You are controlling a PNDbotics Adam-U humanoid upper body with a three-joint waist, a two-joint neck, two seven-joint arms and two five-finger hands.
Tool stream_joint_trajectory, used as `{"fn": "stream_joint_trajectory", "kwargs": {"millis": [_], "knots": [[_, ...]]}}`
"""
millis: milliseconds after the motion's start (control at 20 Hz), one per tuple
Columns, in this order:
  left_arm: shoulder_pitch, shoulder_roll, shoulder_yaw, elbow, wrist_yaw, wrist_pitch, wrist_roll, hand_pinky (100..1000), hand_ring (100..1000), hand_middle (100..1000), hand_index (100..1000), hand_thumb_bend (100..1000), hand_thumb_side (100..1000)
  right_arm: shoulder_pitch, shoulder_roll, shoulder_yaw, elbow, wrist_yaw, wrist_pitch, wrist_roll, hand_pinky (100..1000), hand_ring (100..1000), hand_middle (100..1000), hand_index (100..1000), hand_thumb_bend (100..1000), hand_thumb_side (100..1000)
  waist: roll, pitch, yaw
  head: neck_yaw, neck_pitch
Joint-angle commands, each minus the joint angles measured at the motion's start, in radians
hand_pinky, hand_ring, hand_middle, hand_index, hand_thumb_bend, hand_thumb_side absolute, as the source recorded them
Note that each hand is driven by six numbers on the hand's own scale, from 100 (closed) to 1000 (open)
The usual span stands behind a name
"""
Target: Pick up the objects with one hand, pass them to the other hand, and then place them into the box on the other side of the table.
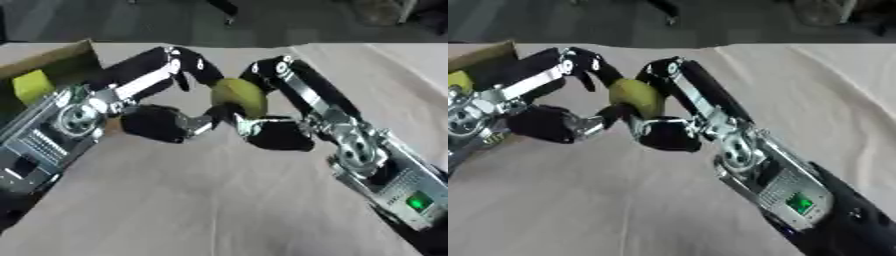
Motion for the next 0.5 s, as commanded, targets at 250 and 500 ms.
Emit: {"fn": "stream_joint_trajectory", "kwargs": {"millis": [250,500], "knots": [[-0.028,-0.005,0.012,0.009,0.003,-0.012,-0.002,668,755,660,789,239,552,-0.024,-0.009,-0.007,-0.022,-0.001,-0.002,0.012,697,453,178,414,100,100,0.000,-0.017,0.001,0.007,-0.022],[-0.028,-0.010,0.012,0.017,0.016,-0.010,0.008,654,742,624,770,100,534,-0.023,-0.010,-0.007,-0.022,-0.003,-0.001,0.013,694,452,177,415,100,100,-0.002,-0.018,0.002,0.010,-0.023]]}}
